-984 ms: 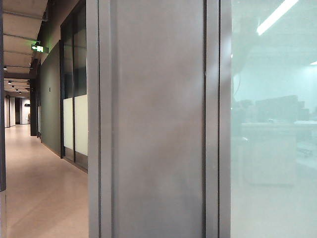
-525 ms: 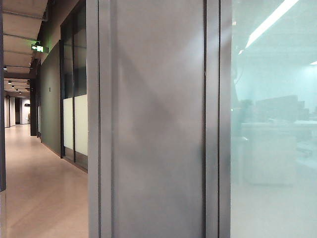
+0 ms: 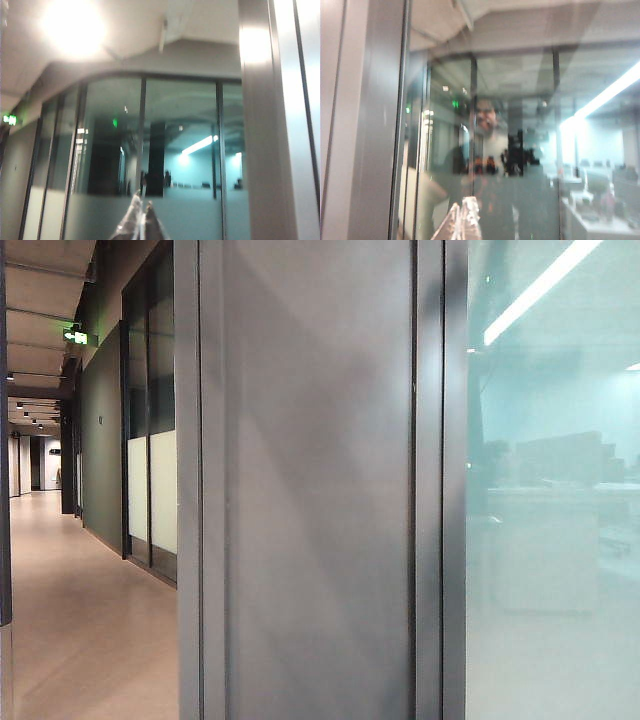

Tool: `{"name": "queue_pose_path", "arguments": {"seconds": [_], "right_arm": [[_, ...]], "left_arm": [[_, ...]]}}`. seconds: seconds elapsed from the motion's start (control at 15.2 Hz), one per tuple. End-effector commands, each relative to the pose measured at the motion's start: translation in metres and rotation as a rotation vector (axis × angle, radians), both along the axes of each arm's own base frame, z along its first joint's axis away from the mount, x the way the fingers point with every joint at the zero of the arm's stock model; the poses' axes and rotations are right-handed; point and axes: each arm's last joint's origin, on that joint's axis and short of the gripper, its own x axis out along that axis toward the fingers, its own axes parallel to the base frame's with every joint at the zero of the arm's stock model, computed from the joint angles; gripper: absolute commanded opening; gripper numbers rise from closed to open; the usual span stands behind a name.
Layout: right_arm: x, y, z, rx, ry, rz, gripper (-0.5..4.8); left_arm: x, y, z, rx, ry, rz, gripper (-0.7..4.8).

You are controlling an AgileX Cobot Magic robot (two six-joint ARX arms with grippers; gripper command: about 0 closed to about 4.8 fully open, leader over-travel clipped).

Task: Raise the arm to find the leftmost switch on the wall and turn off the lights.

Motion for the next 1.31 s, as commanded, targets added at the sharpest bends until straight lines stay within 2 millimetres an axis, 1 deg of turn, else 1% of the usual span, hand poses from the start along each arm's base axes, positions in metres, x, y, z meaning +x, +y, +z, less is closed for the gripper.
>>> {"name": "queue_pose_path", "arguments": {"seconds": [0.07,0.26,0.33,0.39,0.52,0.66,0.72,0.85,0.98,1.18,1.25,1.31], "right_arm": [[-0.004,0.003,0.014,-0.059,-0.035,0.078,-0.01],[-0.010,0.013,0.023,-0.219,-0.083,0.282,-0.01],[-0.012,0.020,0.026,-0.251,-0.097,0.349,-0.01],[-0.021,0.035,0.032,-0.321,-0.129,0.490,-0.01],[-0.030,0.044,0.037,-0.392,-0.125,0.620,-0.01],[-0.034,0.055,0.035,-0.439,-0.125,0.733,-0.01],[-0.033,0.055,0.034,-0.437,-0.106,0.741,-0.01],[-0.030,0.056,0.032,-0.433,-0.084,0.747,-0.01],[-0.028,0.056,0.030,-0.431,-0.068,0.750,-0.01],[-0.028,0.057,0.029,-0.428,-0.053,0.753,-0.01],[-0.027,0.057,0.029,-0.426,-0.044,0.756,-0.01],[-0.027,0.057,0.028,-0.426,-0.041,0.756,-0.01]], "left_arm": [[0.002,-0.001,0.011,0.029,0.044,-0.031,-0.05],[0.002,-0.003,0.011,0.059,0.048,-0.065,-0.05],[0.002,-0.003,0.010,0.070,0.053,-0.081,-0.05],[0.003,-0.004,0.009,0.076,0.068,-0.093,-0.05],[0.004,-0.005,0.008,0.098,0.088,-0.121,-0.05],[0.005,-0.005,0.006,0.101,0.110,-0.140,-0.05],[0.005,-0.006,0.006,0.116,0.113,-0.159,-0.05],[0.003,-0.012,0.006,0.201,0.121,-0.313,-0.06],[0.004,-0.022,0.012,0.265,0.121,-0.469,-0.05],[0.012,-0.045,0.029,0.317,0.090,-0.652,-0.06],[0.020,-0.057,0.043,0.333,0.077,-0.760,-0.05],[0.026,-0.059,0.048,0.329,0.075,-0.790,-0.05]]}}
